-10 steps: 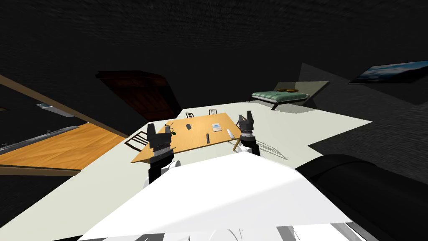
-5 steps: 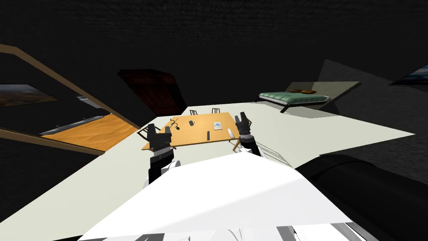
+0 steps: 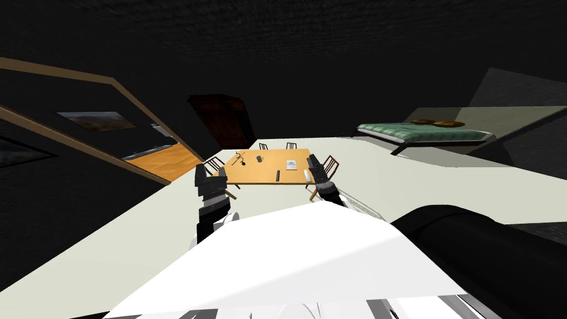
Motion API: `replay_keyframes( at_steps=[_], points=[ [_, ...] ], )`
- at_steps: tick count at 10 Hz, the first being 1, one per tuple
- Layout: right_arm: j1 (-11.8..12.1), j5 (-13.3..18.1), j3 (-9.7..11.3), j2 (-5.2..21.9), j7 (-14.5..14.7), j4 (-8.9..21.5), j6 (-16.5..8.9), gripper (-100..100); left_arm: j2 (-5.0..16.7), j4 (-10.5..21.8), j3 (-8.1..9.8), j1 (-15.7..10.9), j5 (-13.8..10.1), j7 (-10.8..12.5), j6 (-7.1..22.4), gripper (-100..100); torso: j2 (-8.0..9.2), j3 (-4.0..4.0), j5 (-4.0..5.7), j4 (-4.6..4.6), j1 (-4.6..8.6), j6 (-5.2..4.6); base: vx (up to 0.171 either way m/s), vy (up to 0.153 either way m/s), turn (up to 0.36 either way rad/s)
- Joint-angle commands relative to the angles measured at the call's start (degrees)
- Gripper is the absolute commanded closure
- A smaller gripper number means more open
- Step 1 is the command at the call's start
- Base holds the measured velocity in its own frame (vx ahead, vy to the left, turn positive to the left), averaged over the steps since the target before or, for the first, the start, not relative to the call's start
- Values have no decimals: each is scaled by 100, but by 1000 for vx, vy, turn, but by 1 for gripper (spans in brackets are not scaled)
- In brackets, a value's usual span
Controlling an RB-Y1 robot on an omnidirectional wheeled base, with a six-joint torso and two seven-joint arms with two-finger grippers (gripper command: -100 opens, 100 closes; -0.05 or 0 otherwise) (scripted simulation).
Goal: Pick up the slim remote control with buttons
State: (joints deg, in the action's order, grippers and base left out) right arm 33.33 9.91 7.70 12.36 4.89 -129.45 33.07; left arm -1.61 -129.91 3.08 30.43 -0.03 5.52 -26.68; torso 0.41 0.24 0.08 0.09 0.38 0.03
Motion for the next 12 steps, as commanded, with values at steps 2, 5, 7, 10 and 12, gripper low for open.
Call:
replay_keyframes(
  at_steps=[2,5,7,10,12],
  points=[
    [114,441,110,202,61,9,-72,-100,0,0,1,2,0,0,0,0,-11,-5,1,-1,2,-5,-83,-84,185],
    [214,823,174,339,114,34,-107,-100,0,0,0,1,0,0,0,0,-20,-11,0,-4,-4,-1,-70,-54,198],
    [319,1127,236,479,179,77,-144,-100,0,0,0,1,0,0,0,0,-21,-12,0,-4,-5,-2,-71,-55,223],
    [546,1648,353,769,353,221,-226,-100,0,0,1,3,0,0,0,0,-30,-16,0,-5,-5,-6,-66,-48,264],
    [666,1955,405,917,462,323,-270,-100,0,0,1,3,0,0,0,0,-31,-17,1,-5,0,-7,-62,-55,267]
  ],
)
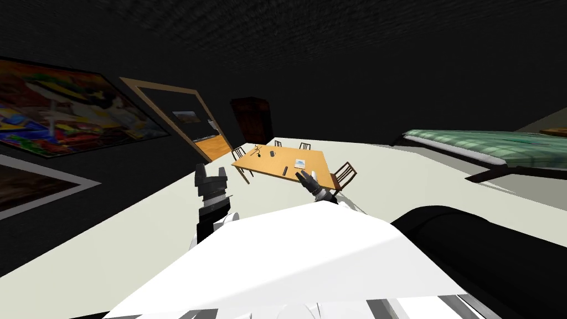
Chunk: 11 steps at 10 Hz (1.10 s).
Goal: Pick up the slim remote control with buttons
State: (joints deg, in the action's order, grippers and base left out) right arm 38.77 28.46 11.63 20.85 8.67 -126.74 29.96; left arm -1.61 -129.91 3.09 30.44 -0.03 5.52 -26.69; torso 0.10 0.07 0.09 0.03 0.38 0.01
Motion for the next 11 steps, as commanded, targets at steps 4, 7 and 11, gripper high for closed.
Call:
replay_keyframes(
  at_steps=[4,7,11],
  points=[
    [371,785,99,371,346,313,-55,-100,0,0,1,2,0,0,0,0,-5,-2,-1,0,-3,-6,-56,-44,265],
    [499,1273,135,525,499,470,-105,-100,0,0,0,1,0,0,0,0,-9,-5,-1,-2,-1,-2,-43,-40,252],
    [758,1895,186,836,843,828,-210,-100,0,0,1,1,0,0,0,0,-17,-9,1,-3,5,-3,-31,-41,299]
  ],
)
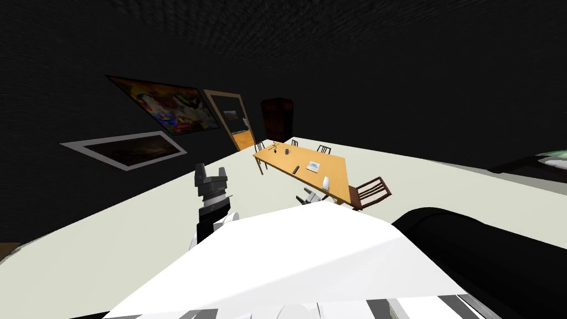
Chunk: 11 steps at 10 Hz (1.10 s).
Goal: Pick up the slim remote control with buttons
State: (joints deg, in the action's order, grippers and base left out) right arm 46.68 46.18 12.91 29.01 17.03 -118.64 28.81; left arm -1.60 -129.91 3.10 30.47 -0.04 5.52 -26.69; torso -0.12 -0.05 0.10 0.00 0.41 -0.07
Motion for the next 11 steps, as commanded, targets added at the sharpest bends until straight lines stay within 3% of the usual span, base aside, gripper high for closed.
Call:
replay_keyframes(
  at_steps=[1,4,7,8,9,10,11],
  points=[
    [-34,200,58,20,6,17,-95,-100,0,0,0,0,0,0,0,0,0,0,0,0,0,0,-5,-18,-19],
    [226,719,82,322,393,404,-202,-100,0,0,0,0,0,0,0,0,-7,-4,-2,-2,-5,-1,-12,-28,309],
    [354,1192,84,467,599,652,-256,-100,0,0,0,0,0,0,0,0,-7,-4,0,-2,3,2,-10,-44,277],
    [479,1371,79,606,811,829,-310,-100,0,0,1,1,0,0,0,0,-10,-6,1,-2,2,-2,2,-42,395],
    [479,1535,79,606,811,884,-310,-100,0,0,0,0,0,0,0,0,-14,-8,1,-3,5,3,7,-46,227],
    [599,1723,69,740,1023,1116,-363,-100,0,0,1,1,0,0,0,0,-18,-10,1,-4,5,-2,18,-50,341],
    [599,1845,69,740,1027,1125,-363,-100,0,0,0,0,0,0,0,0,-20,-12,1,-5,8,1,15,-52,218]
  ],
)
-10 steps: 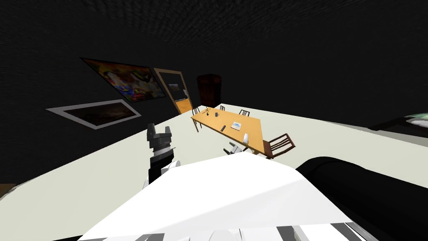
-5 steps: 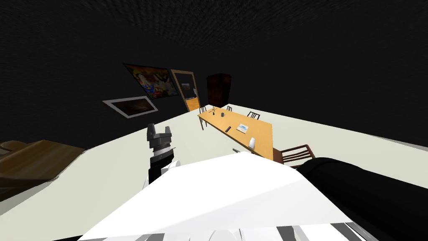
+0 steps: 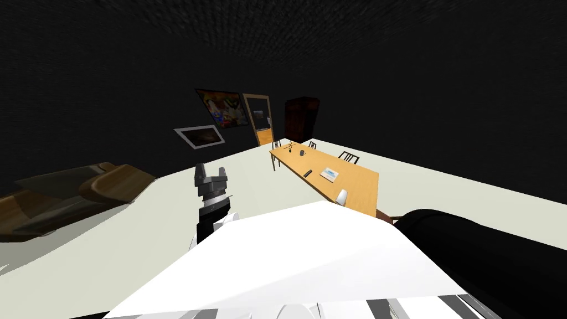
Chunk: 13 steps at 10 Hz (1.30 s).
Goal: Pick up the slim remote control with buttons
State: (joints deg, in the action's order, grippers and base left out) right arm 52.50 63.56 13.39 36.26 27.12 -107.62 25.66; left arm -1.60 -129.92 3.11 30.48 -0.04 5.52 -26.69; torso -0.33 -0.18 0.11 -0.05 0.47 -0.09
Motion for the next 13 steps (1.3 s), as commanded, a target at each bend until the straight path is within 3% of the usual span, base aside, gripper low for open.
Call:
replay_keyframes(
  at_steps=[1,4,5,6,9,10,12,13],
  points=[
    [131,286,7,143,239,271,-100,-100,0,0,0,0,0,0,0,0,0,0,0,0,0,0,9,-54,353],
    [238,685,-11,263,461,525,-151,-100,0,0,0,-1,0,0,0,0,-4,-2,1,-1,6,5,18,-60,265],
    [335,867,-32,375,684,784,-201,-100,0,0,1,1,0,0,0,0,-6,-3,1,-1,4,-3,37,-71,327],
    [335,952,-32,375,684,784,-201,-100,0,0,0,0,0,0,0,0,-10,-6,1,-2,8,3,27,-64,173],
    [502,1438,-81,572,1125,1210,-296,-100,0,0,1,1,0,0,0,0,-10,-6,2,-2,4,-4,25,-70,257],
    [502,1438,-81,572,1126,1308,-296,-100,0,0,0,0,0,0,0,0,-12,-7,2,-2,9,2,30,-69,176],
    [630,1803,-134,732,1551,1732,-384,-100,1,0,0,0,0,0,0,0,-18,-10,1,-4,8,1,49,-94,363],
    [630,1856,-134,732,1551,1821,-384,-100,1,0,1,1,0,0,0,0,-24,-13,4,-5,23,2,34,-102,142]
  ],
)
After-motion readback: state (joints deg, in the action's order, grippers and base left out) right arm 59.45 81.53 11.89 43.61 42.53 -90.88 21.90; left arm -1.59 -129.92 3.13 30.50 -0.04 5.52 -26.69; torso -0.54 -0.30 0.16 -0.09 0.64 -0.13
